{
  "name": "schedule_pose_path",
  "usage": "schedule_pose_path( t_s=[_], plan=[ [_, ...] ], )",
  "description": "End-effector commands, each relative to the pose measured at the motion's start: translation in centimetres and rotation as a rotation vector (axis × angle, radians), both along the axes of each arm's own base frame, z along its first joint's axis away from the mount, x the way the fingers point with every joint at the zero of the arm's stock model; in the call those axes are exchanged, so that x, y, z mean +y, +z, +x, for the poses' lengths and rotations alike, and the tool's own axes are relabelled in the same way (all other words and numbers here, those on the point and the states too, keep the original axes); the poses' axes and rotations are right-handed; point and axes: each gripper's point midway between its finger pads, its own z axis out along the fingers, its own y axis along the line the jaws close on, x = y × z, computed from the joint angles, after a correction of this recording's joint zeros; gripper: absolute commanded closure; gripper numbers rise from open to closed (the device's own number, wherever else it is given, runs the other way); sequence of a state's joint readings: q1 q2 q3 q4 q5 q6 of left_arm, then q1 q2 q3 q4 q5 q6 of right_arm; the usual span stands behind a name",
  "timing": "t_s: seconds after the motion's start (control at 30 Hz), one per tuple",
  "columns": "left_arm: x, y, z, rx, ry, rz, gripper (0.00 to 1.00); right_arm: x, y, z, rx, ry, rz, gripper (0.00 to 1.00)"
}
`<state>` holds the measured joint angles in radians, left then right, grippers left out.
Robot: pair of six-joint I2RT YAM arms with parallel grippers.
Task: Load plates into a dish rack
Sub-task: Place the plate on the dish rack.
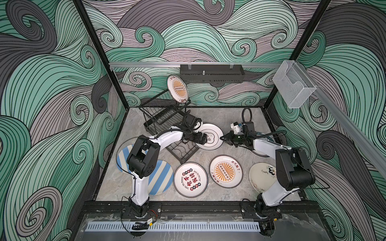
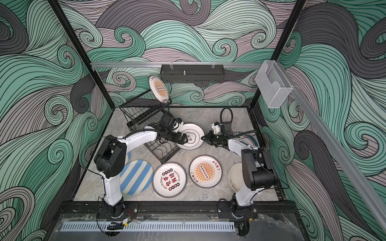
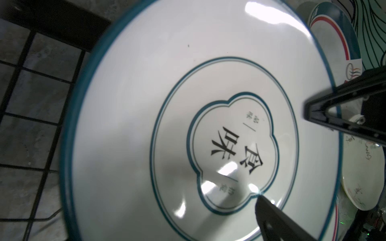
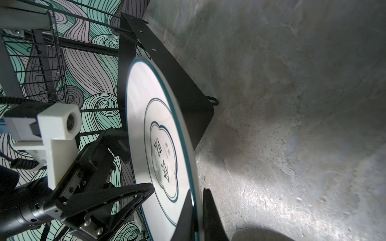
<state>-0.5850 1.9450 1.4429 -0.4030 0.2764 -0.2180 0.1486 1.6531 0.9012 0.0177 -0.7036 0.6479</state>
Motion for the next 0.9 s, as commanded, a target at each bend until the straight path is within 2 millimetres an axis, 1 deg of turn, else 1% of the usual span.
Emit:
schedule_pose_path(
  t_s=[0.0,0.1,0.2,0.27,0.37,0.47,0.6,0.63,0.67,0.7,0.8,0.87],
  plan=[
    [-0.5,2.2,0.3,-0.044,-0.012,-0.015,0.01,0.3,2.8,0.3,-0.075,0.008,0.026,1.00],
    [0.0,3.1,0.4,-0.042,0.009,0.003,0.01,-0.3,3.4,0.4,-0.086,-0.002,0.017,1.00],
    [0.9,5.1,0.0,-0.039,0.041,0.023,0.01,-1.6,4.2,0.8,-0.103,-0.021,0.003,1.00],
    [1.7,6.6,-0.4,-0.054,0.060,0.025,0.01,-2.7,5.1,1.2,-0.126,-0.038,-0.006,1.00],
    [3.4,8.7,-1.5,-0.037,0.086,0.017,0.01,-3.8,7.3,1.9,-0.176,-0.052,-0.025,1.00],
    [4.9,10.7,-3.2,0.004,0.084,-0.029,0.01,-4.2,10.4,2.5,-0.242,-0.044,-0.061,1.00],
    [7.9,12.9,-5.3,-0.012,0.112,-0.054,0.01,-4.0,15.5,3.1,-0.346,-0.029,-0.119,1.00],
    [8.9,13.4,-5.6,-0.022,0.129,-0.068,0.01,-3.8,16.8,3.3,-0.383,-0.025,-0.172,1.00],
    [9.8,14.1,-5.7,-0.030,0.150,-0.095,0.01,-3.9,17.6,3.1,-0.393,-0.031,-0.235,1.00],
    [10.9,15.0,-5.9,-0.039,0.178,-0.140,0.01,-3.7,18.9,3.2,-0.422,-0.043,-0.291,1.00],
    [14.1,17.9,-6.2,-0.130,0.253,-0.231,0.01,-2.6,23.3,3.4,-0.534,-0.088,-0.344,1.00],
    [16.0,19.4,-6.6,-0.179,0.297,-0.244,0.01,-1.7,25.7,3.3,-0.602,-0.105,-0.395,1.00]
  ],
)
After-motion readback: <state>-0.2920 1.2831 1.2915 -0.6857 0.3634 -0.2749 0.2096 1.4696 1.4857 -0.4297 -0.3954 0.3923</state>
